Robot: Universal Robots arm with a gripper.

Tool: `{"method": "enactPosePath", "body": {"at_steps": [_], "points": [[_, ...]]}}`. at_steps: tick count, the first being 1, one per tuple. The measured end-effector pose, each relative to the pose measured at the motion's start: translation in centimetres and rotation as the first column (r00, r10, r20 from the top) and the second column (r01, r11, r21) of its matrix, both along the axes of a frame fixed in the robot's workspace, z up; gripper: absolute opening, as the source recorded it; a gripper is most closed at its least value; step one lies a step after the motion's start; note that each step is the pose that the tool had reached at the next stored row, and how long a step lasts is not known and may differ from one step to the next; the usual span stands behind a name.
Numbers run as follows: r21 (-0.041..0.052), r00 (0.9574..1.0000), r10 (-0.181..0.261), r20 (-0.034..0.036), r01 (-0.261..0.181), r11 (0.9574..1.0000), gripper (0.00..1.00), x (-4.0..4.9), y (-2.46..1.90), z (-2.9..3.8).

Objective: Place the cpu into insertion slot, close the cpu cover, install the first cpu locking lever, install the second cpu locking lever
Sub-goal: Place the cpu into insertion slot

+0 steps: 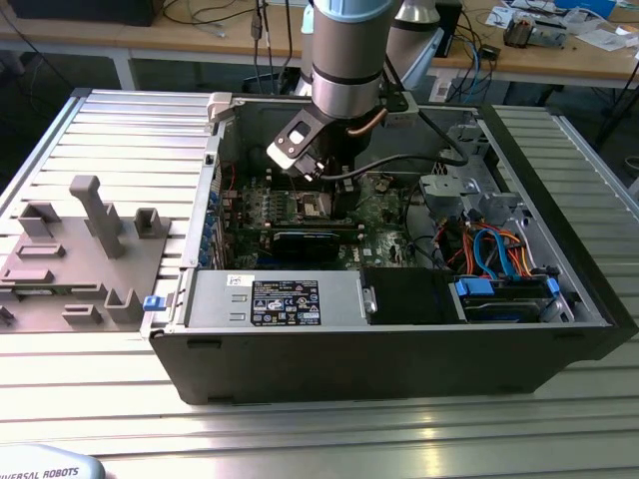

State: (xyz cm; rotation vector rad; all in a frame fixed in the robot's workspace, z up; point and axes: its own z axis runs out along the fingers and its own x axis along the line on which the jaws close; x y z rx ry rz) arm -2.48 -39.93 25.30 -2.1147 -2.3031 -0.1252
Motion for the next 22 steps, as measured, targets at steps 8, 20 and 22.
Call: {"method": "enactPosePath", "body": {"at_steps": [8, 20, 22], "points": [[0.0, 0.9998, -0.018, 0.0001, 0.018, 0.9998, 0.54, -0.04, 0.96, -0.28], [0.0002, 0.9998, -0.022, 0.0001, 0.022, 0.9998, 0.54, -0.13, 1.77, -0.63], [0.0001, 0.9997, -0.023, 0.0001, 0.023, 0.9997, 0.54, -0.15, 1.93, -0.67]]}}
